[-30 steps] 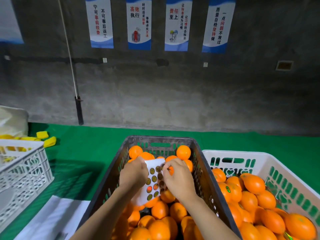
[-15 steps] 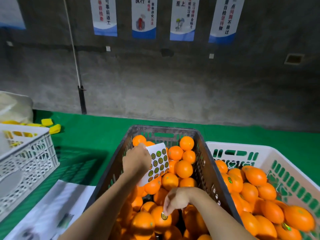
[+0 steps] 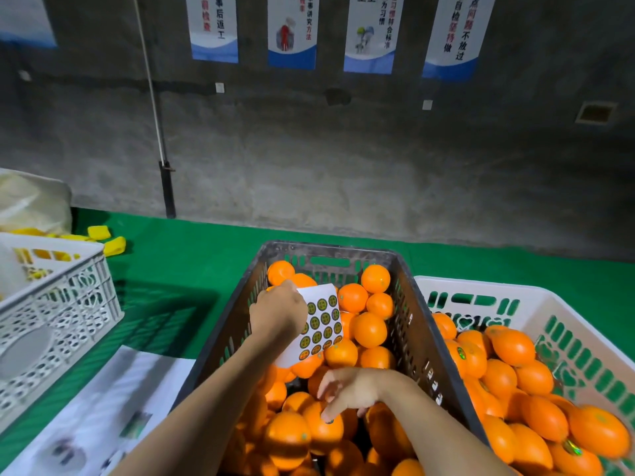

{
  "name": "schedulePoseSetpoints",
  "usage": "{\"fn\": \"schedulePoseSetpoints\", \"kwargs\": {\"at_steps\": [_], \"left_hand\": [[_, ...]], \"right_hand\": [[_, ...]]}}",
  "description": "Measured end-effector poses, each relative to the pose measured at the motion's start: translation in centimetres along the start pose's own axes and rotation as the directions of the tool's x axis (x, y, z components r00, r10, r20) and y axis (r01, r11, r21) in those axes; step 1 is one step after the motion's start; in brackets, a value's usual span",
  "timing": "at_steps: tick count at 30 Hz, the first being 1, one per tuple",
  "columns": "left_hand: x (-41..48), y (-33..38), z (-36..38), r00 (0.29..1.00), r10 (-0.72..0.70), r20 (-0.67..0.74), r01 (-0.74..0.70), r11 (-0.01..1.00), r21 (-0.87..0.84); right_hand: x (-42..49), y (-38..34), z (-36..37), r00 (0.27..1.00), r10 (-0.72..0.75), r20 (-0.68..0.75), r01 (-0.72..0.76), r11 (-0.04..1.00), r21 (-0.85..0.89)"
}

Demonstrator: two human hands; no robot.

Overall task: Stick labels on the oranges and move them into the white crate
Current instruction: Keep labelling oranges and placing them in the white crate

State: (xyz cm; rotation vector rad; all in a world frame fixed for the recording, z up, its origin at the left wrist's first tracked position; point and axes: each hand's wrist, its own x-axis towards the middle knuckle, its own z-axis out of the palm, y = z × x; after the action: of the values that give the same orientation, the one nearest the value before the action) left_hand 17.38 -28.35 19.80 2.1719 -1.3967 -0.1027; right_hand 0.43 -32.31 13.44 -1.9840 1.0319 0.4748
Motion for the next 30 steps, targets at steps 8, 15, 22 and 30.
{"fn": "schedulePoseSetpoints", "kwargs": {"at_steps": [8, 15, 22, 30], "left_hand": [[0.0, 0.1, 0.0, 1.0, -0.003, 0.021, 0.003, 1.0, 0.008], [0.0, 0.2, -0.2, 0.995, -0.024, -0.095, 0.022, 1.0, -0.021], [0.0, 0.5, -0.9, 0.982, -0.062, -0.178, 0.044, 0.994, -0.102], [-0.2, 0.9, -1.6, 0.969, -0.117, -0.216, 0.057, 0.961, -0.269]], "right_hand": [[-0.8, -1.0, 0.2, 0.983, 0.129, 0.128, -0.087, 0.953, -0.291], [-0.4, -0.7, -0.1, 0.995, 0.096, 0.031, -0.093, 0.993, -0.078], [-0.4, -0.1, -0.6, 0.965, 0.204, -0.164, -0.106, 0.878, 0.466], [-1.2, -0.3, -2.9, 0.891, 0.439, -0.119, 0.067, 0.131, 0.989]]}}
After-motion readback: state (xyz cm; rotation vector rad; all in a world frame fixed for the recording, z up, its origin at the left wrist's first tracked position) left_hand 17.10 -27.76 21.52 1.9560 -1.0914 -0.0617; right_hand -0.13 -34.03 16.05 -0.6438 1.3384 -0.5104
